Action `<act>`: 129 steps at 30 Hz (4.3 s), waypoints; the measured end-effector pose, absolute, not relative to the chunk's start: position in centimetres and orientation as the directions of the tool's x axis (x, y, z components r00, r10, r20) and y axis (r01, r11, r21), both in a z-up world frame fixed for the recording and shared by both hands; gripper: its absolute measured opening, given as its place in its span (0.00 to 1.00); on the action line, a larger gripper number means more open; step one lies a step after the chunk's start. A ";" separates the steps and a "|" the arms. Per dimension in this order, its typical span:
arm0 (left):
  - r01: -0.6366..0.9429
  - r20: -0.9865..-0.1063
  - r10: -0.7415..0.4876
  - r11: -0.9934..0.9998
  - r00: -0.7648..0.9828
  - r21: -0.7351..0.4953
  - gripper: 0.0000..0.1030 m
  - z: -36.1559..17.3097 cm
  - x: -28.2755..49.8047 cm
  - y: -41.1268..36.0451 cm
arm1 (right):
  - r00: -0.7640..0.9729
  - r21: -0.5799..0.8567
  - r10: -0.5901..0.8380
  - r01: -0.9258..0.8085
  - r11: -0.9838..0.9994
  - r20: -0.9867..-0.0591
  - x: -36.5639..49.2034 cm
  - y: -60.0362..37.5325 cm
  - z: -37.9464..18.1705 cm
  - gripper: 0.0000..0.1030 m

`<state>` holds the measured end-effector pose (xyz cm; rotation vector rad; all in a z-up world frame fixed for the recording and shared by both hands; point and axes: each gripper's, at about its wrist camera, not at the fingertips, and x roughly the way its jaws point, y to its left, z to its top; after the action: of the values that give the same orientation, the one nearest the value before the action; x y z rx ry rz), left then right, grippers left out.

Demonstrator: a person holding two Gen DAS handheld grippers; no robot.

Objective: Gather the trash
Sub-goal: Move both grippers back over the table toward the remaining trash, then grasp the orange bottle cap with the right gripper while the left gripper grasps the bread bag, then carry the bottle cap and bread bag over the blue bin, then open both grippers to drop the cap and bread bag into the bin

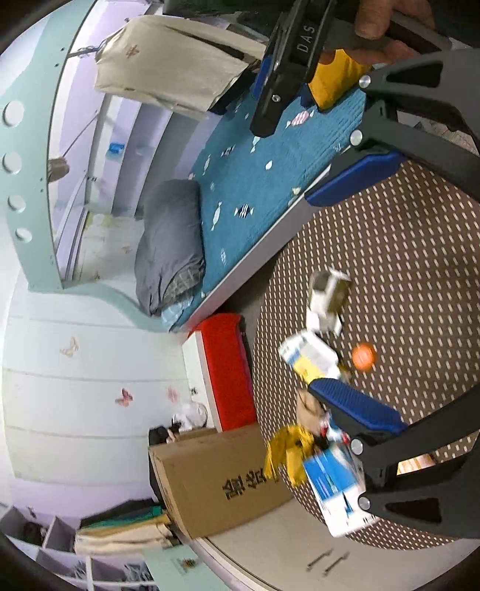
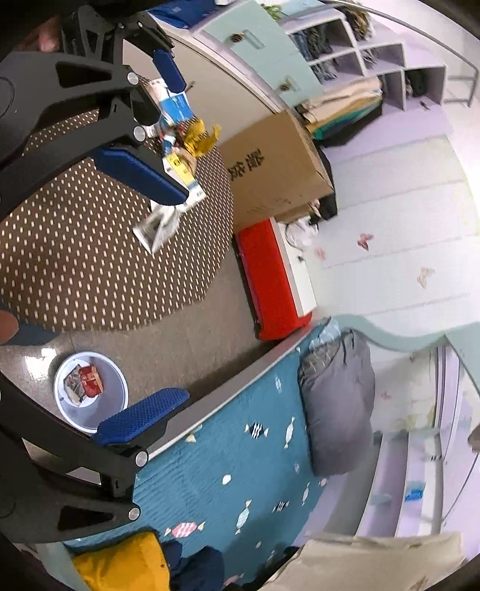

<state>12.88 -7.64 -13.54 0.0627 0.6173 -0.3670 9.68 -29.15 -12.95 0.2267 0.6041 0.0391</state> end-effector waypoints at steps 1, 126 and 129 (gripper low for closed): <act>0.343 -0.573 -0.310 0.938 0.759 -0.054 0.89 -13.6 12.7 -6.4 | 0.820 0.215 0.108 0.019 0.976 -0.562 9.8 -28.3 -12.9 0.94; 0.525 -0.948 -0.267 0.840 0.174 -0.140 0.79 -33.4 26.5 -38.2 | 0.553 0.554 0.301 0.372 0.745 -0.777 18.7 -53.6 -38.3 0.59; 0.514 -0.949 -0.248 0.849 0.192 -0.119 0.83 -33.1 26.9 -38.0 | 0.542 0.588 0.331 0.411 0.697 -0.772 18.6 -54.0 -40.2 0.66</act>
<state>26.90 -38.03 -33.11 0.2469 1.2712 -0.5429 18.63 -54.00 -40.17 0.8374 1.0296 -0.0548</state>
